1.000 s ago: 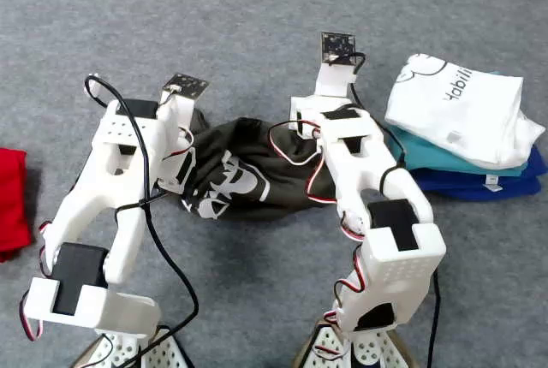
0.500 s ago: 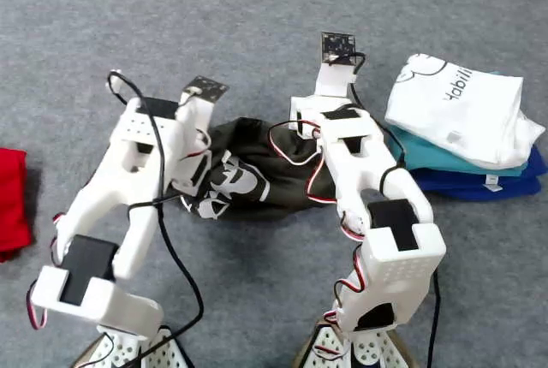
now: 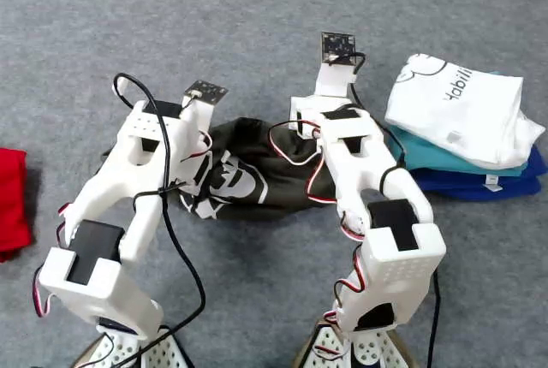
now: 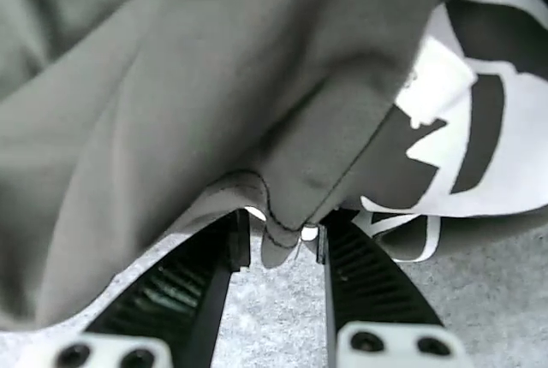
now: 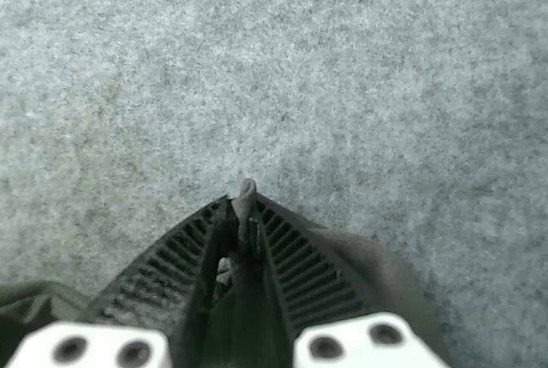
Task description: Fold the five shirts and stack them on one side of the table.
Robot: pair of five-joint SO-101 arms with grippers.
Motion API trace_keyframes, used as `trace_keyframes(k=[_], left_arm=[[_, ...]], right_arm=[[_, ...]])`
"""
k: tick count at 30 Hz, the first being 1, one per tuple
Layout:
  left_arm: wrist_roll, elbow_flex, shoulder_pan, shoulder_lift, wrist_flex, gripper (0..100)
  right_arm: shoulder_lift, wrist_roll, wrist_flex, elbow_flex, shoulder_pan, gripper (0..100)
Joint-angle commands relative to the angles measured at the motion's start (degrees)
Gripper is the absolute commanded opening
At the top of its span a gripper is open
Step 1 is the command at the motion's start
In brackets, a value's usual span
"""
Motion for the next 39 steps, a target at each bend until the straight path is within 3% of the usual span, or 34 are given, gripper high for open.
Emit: trace_keyframes(k=[1, 8, 13, 20, 39], left_arm=[[0.26, -3.87, -0.62, -0.4, 3.16, 14], [0.53, -20.57, -1.76, -0.04, 18.64, 14], [0.26, -18.73, -2.46, 0.13, 15.38, 14], [0.44, -7.82, -2.46, -0.04, 4.31, 14], [3.78, -7.38, -1.67, -0.4, 7.74, 14]], right_arm=[[-0.31, -0.18, -1.14, -3.21, 0.84, 0.2], [-0.31, -0.09, -1.14, -3.21, 0.84, 0.2], [-0.31, -0.09, -1.14, -3.21, 0.84, 0.2], [-0.31, -0.09, -1.14, -3.21, 0.84, 0.2], [-0.31, -0.09, -1.14, -3.21, 0.84, 0.2]])
